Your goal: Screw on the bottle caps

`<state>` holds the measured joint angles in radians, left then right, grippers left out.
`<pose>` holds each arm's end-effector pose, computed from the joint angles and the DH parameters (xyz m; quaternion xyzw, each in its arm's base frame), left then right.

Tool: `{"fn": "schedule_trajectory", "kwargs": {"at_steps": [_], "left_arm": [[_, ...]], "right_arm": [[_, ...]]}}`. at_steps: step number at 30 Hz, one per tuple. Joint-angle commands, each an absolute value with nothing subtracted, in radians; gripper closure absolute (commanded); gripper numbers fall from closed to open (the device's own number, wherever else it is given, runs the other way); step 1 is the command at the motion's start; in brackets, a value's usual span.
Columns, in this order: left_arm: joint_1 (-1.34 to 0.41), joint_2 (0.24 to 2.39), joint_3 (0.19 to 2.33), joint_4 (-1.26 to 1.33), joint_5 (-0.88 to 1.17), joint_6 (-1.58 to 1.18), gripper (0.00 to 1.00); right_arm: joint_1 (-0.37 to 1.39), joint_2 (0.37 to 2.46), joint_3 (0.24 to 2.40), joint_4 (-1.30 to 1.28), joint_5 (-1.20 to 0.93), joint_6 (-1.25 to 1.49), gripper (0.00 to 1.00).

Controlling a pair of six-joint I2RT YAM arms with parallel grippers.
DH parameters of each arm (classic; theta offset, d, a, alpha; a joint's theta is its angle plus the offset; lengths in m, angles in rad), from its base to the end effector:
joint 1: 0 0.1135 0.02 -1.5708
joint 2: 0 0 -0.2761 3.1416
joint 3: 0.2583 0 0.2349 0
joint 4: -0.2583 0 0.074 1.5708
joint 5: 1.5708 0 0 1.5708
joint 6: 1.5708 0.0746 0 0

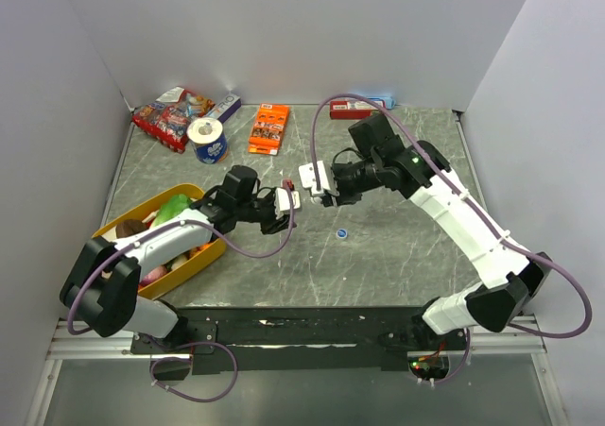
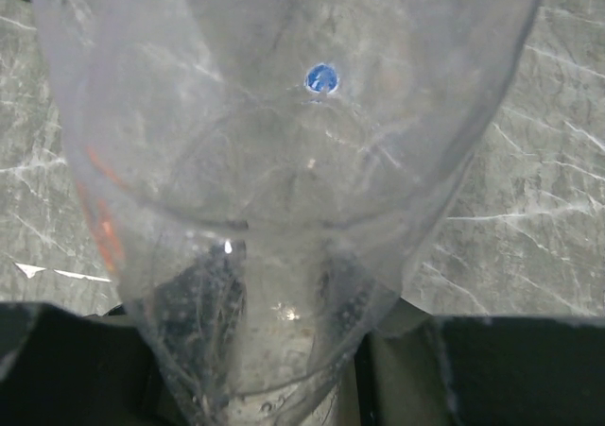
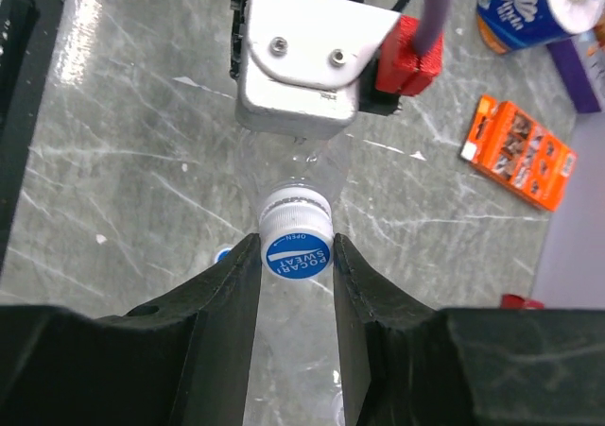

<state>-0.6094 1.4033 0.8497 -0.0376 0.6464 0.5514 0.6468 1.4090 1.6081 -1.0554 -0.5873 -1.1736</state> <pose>0.2281 -0.2140 0.2429 0.5838 0.6178 -0.2931 0.4378 0.1949 0.1990 0.3869 -0.7702 0.4703 0.1747 0.3938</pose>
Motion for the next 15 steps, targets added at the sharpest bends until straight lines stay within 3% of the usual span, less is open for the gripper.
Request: {"fn": "schedule_trajectory", "kwargs": {"at_steps": [1,15], "left_arm": [[-0.620,1.335,0.848,0.166,0.663,0.505,0.99],[-0.647,1.298,0.810,0.359,0.463,0.357,0.99]], "right_arm": [[0.655,1.463,1.631,-1.065,-0.666,-1.059,0.92],[0.604,1.627,1.796,-0.993,-0.669,-0.580,0.97]]}}
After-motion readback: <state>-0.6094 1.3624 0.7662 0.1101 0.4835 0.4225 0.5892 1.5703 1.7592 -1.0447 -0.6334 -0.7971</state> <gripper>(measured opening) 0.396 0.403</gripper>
